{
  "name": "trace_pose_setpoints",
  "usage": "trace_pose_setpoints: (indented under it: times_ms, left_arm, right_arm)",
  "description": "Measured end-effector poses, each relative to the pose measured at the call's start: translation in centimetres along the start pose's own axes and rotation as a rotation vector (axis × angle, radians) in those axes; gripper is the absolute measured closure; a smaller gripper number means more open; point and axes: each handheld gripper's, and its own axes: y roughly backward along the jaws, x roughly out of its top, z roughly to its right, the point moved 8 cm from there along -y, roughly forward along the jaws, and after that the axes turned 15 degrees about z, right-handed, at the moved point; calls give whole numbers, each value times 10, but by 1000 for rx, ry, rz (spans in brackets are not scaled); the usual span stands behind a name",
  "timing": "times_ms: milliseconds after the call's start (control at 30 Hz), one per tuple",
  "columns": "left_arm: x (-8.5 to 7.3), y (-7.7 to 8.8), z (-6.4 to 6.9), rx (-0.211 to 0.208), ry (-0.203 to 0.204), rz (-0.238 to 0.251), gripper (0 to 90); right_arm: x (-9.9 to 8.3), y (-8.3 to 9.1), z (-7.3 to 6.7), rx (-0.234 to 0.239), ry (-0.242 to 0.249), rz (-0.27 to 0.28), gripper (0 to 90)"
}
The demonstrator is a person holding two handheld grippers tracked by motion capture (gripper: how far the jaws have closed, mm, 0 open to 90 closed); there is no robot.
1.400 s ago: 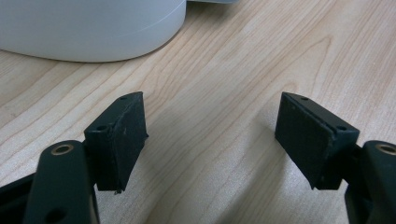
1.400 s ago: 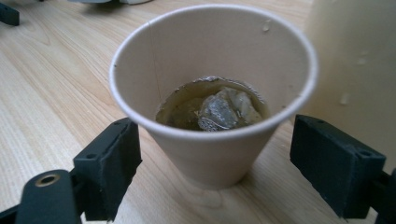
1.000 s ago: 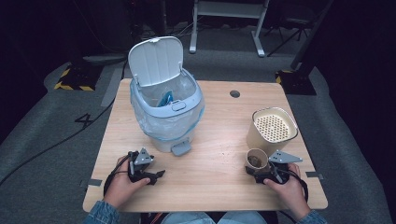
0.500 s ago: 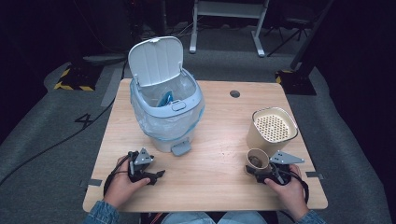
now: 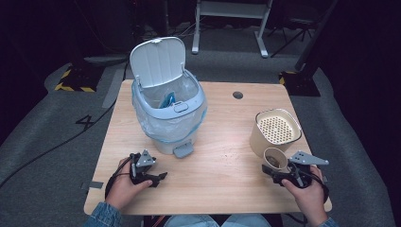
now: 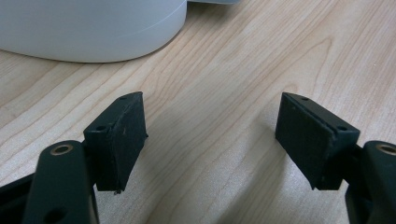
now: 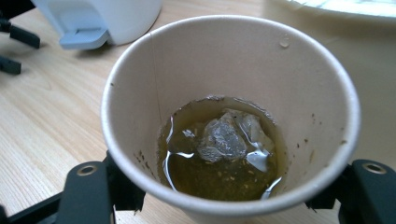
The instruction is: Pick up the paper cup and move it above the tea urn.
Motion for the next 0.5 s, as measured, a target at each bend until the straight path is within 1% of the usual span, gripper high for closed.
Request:
trace_pose_setpoints:
  times_ms: [100, 200, 400, 500]
  left_arm:
    - [0, 0, 0, 0, 0, 0, 250]
    - [0, 0, 0, 0, 0, 0, 250]
    - [0, -1, 0, 3, 1, 1, 250]
    - [0, -1, 0, 3, 2, 1, 250]
  right_arm:
    - [8, 8, 6, -16, 0, 1, 324]
    - [14, 16, 11, -26, 8, -8, 324]
    - [31, 30, 23, -54, 28, -5, 324]
    - [39, 37, 29, -66, 24, -2, 324]
